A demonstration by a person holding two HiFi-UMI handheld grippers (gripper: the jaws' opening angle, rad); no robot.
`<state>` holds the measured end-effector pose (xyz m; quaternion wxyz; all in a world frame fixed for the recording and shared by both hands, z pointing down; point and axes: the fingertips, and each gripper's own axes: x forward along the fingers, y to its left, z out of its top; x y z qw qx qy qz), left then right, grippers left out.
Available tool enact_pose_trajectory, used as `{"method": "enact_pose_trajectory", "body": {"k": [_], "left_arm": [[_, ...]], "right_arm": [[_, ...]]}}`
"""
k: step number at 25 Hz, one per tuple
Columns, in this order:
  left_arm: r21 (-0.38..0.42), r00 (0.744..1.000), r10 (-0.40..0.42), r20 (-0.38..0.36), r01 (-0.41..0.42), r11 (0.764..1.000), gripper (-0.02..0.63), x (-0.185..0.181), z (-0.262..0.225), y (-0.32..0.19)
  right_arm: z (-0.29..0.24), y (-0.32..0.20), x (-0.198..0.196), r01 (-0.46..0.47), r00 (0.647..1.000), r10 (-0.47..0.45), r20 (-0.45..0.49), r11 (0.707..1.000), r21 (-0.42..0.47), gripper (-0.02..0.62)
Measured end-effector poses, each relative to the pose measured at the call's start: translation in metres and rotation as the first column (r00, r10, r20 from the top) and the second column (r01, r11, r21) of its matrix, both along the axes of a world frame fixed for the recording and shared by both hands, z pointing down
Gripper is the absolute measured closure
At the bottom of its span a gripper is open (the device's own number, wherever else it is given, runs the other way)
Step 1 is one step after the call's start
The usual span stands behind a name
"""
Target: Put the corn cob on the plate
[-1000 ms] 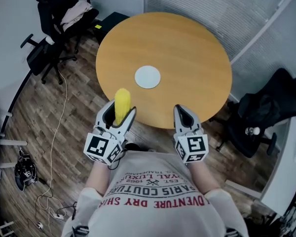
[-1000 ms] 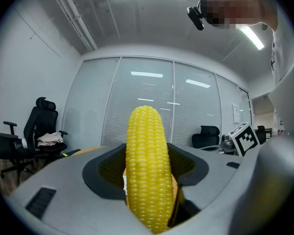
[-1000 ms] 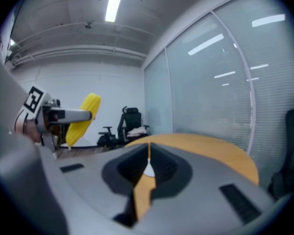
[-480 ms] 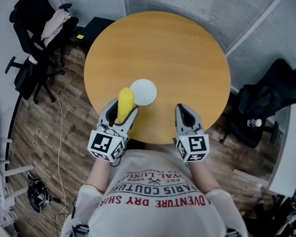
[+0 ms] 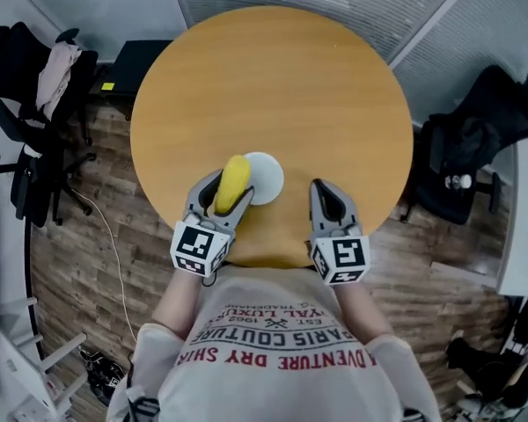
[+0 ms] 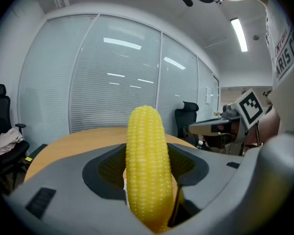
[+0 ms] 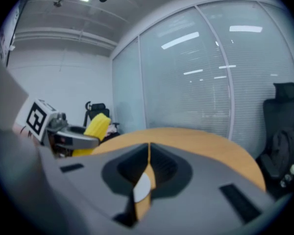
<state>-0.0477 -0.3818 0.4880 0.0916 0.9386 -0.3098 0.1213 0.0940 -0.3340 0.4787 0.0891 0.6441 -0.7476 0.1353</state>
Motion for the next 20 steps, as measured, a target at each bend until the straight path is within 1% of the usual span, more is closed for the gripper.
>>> {"method": "enact_pose_trajectory", "body": {"k": [3, 6, 8, 14, 20], "left_arm": [[-0.08, 0.999, 0.041, 0.027, -0.039, 0.996, 0.328, 0.003, 0.043, -0.011], [-0.153, 0.995, 0.078, 0.056, -0.069, 0.986, 0.328, 0.009, 0.08, -0.018], [-0.189, 0.99, 0.108, 0.088, -0.09, 0.978, 0.328, 0.017, 0.102, -0.02], [-0.313, 0.96, 0.211, 0.184, -0.146, 0.938, 0.328, 0.038, 0.162, -0.012], [-0.398, 0.929, 0.273, 0.248, -0.16, 0.904, 0.328, 0.05, 0.193, -0.008]], "right_arm": [[0.014, -0.003, -0.006, -0.02, 1.0, 0.02, -0.014, 1.0, -0.006, 0.566], [0.026, -0.003, -0.008, -0.033, 0.999, 0.033, -0.023, 0.999, -0.012, 0.565], [0.031, -0.004, -0.007, -0.041, 0.999, 0.04, -0.025, 0.999, -0.02, 0.565], [0.048, -0.004, -0.007, -0.072, 0.997, 0.069, -0.043, 0.995, -0.069, 0.565], [0.058, 0.0, -0.01, -0.089, 0.995, 0.085, -0.043, 0.991, -0.101, 0.565]]}}
